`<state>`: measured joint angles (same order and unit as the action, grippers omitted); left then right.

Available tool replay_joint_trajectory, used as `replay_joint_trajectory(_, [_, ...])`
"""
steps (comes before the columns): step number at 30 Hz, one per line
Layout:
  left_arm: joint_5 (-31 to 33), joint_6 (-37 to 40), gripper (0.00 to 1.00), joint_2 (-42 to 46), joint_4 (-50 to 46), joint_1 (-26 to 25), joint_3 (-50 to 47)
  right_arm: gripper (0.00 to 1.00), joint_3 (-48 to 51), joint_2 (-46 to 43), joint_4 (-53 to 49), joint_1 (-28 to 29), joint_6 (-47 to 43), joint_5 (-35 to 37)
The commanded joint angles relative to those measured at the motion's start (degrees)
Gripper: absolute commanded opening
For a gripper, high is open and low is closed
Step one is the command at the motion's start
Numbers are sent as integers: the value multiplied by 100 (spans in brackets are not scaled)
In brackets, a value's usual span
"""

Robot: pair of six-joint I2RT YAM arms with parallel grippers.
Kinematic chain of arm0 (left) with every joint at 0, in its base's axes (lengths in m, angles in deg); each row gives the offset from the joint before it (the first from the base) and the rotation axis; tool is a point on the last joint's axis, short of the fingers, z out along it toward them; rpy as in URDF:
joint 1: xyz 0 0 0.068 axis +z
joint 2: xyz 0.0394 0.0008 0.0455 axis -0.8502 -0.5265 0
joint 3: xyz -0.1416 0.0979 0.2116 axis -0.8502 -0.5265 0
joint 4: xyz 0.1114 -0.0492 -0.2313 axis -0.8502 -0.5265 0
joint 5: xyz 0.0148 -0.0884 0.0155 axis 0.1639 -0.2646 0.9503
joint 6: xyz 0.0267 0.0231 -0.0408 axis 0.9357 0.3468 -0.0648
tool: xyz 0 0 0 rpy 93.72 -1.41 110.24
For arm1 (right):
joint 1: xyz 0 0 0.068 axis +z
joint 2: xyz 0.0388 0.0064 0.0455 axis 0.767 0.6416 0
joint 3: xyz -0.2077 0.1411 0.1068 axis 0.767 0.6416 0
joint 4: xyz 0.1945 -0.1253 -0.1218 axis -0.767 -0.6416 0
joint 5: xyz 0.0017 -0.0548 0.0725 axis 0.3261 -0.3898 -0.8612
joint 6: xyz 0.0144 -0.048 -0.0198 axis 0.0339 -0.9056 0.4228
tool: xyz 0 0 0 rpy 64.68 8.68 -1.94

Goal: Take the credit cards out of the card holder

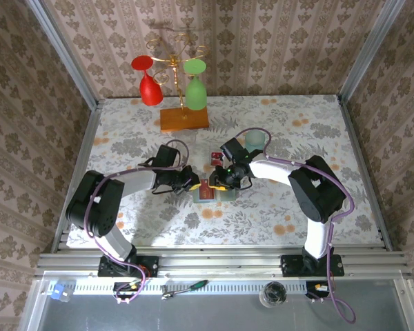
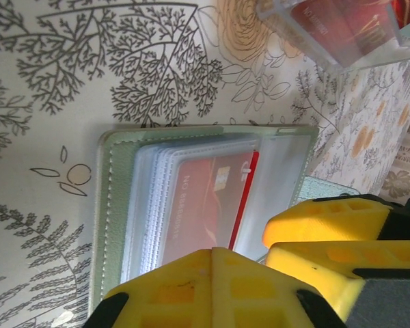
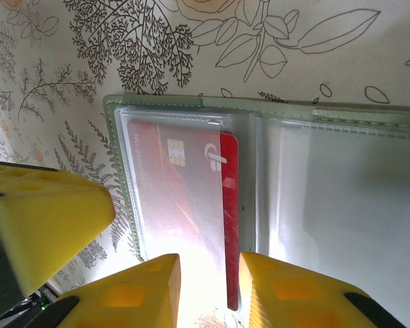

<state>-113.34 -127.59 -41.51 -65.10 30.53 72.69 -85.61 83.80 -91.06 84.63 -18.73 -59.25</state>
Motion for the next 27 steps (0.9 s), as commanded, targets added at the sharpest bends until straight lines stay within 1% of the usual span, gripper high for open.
replay_joint_trajectory(1, [28, 225, 4, -108, -128, -20, -69, 28, -148, 128, 85, 14, 26, -149])
replay_joint_trajectory(5, [146, 379, 2, -147, -353, -18, -49, 28, -149, 176, 146, 15, 56, -209])
replay_joint_trajectory(13, [93, 324, 2, -336, -120, -16, -150, 28, -179, 264, 186, 8, 63, -258])
replay_joint_trajectory(21, [139, 332, 2, -355, -180, -7, -186, 28, -200, 337, 236, 8, 64, -330])
replay_joint_trajectory(25, [142, 339, 2, -355, -178, 2, -185, 24, -217, 388, 257, 15, 57, -370])
replay_joint_trajectory(27, [151, 340, 2, -362, -186, -1, -178, 24, -234, 427, 249, 15, 48, -378])
